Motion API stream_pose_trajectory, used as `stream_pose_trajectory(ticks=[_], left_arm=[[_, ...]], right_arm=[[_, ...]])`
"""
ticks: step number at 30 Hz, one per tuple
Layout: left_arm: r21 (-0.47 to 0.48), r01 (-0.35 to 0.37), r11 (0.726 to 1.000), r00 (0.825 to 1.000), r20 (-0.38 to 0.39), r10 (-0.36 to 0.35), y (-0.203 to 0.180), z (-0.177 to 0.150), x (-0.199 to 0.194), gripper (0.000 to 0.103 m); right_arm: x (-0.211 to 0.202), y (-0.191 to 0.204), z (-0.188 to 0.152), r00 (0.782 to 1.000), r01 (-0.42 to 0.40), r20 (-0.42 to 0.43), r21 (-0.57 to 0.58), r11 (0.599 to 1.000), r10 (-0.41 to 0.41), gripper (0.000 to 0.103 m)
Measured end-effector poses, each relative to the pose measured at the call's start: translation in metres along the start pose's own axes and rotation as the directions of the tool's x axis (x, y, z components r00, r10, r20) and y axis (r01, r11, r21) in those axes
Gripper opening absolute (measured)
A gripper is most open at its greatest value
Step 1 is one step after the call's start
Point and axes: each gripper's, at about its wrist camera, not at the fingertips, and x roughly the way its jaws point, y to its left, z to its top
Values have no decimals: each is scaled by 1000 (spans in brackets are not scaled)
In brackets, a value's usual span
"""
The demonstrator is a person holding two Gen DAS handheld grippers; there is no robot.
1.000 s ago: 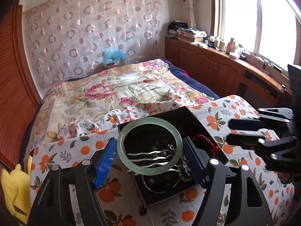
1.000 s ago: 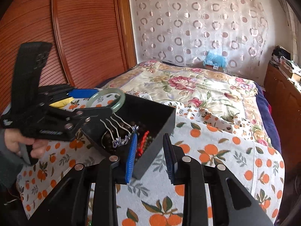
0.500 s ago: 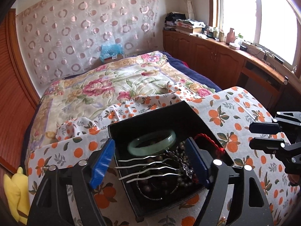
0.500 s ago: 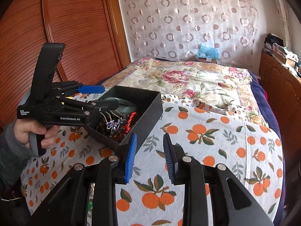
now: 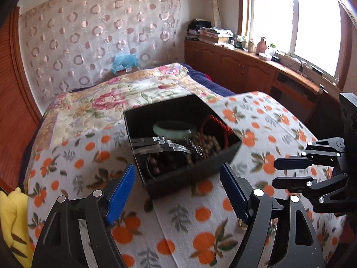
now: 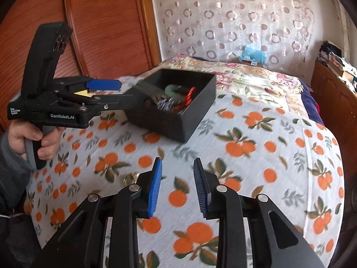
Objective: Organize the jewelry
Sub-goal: 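Grasp the green-bead chain pendant with the right tool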
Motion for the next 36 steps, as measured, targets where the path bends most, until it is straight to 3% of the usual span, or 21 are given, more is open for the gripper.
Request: stream_pose_trajectory(ticks=[13,20,22,27,28,30,36], left_arm=[[-40,26,999,998,-58,-29,6,-48,-15,74],[-52,38,998,997,-69,-42,5,-56,-16,74],[-52,40,998,997,-69,-43,5,-56,-16,74],[-56,44,997,996,-70,-48,5,-56,-15,74],[-56,45,997,996,-71,-48,4,-56,-15,74],[-56,47,997,996,-72,-51,4,-56,-15,74],[-23,68,997,994,-90,-70,-11,-50,-4,74]], right_arm=[[15,40,-19,991,-83,-104,-26,996,80,32],[22,54,-20,990,-34,-139,-84,996,22,31],[22,57,-20,990,1,-140,-116,993,-17,25],[23,64,-21,988,55,-134,-190,980,-81,24],[23,65,-21,987,59,-132,-196,979,-86,23],[22,63,-21,988,49,-134,-191,980,-76,12],[20,54,-17,990,38,-129,-184,982,-62,9]])
